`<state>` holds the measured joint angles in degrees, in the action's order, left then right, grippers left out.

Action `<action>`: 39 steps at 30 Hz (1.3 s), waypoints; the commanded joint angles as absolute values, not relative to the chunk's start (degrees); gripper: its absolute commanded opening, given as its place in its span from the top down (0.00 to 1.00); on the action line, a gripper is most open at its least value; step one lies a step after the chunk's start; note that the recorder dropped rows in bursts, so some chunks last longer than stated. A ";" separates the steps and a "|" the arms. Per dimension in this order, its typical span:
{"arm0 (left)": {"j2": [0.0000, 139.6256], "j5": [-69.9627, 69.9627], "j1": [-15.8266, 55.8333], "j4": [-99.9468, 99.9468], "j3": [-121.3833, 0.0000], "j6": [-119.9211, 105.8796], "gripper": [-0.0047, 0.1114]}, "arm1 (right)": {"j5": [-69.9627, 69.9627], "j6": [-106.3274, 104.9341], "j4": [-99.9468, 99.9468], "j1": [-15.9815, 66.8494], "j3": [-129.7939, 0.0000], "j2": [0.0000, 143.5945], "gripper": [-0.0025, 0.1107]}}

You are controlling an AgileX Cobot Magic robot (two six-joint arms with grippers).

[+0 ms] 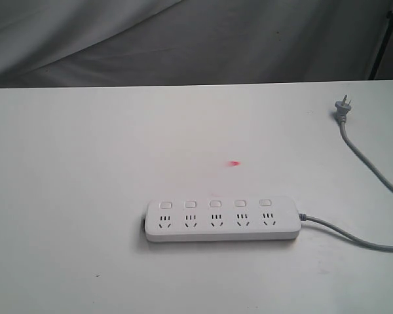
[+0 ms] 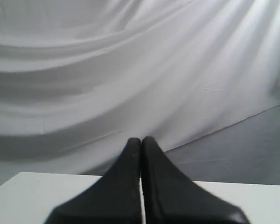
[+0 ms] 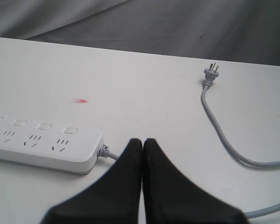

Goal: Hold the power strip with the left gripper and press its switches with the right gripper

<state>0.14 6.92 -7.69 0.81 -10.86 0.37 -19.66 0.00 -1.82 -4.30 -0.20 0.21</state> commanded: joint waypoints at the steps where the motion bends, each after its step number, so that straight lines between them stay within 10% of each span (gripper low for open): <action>1: 0.00 3.82 -7.34 -0.30 -6.09 0.00 0.96 | -19.62 0.00 -1.63 -4.55 0.00 0.00 0.98; 39: 0.00 15.01 -7.34 -0.86 0.00 -0.47 0.96 | -19.62 0.00 -1.63 -4.55 0.00 0.00 0.98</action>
<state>0.14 14.92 -7.69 -0.67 -0.28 0.00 -19.66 0.00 -1.82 -4.30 -0.20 0.21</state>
